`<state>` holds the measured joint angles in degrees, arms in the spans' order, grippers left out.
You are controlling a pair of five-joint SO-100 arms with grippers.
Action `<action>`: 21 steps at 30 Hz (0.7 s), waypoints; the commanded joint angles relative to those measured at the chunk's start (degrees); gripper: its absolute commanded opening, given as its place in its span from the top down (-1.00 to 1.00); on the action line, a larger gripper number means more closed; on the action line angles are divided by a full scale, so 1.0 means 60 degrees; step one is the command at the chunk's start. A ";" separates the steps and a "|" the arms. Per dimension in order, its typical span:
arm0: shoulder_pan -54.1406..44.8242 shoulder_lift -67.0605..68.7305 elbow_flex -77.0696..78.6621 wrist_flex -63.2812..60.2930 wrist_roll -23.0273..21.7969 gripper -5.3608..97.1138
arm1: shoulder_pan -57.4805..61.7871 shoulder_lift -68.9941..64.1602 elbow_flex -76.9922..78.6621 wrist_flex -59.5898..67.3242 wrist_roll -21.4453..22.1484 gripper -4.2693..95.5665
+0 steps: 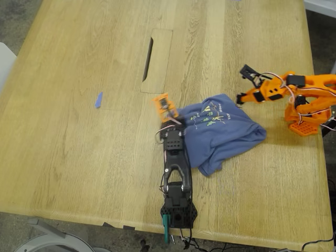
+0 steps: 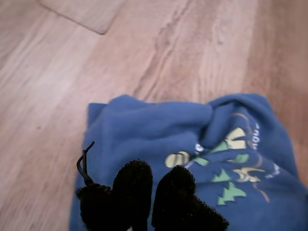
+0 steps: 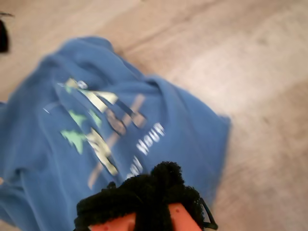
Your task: Fold a T-shirt
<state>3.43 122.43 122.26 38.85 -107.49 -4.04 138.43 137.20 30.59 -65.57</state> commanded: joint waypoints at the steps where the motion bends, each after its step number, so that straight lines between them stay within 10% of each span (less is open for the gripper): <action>1: 0.1187 -0.0542 -0.1479 -0.0425 0.0059 0.81 | -0.0264 -0.1304 -0.1055 -0.1304 -0.0161 0.91; 21: 0.0396 -0.2988 0.0527 -0.4028 -0.0088 0.82 | -0.2285 -0.4614 0.1260 -0.5874 0.0483 0.91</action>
<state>10.02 103.36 124.98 17.67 -107.75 -16.52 108.54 142.56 -3.87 -63.28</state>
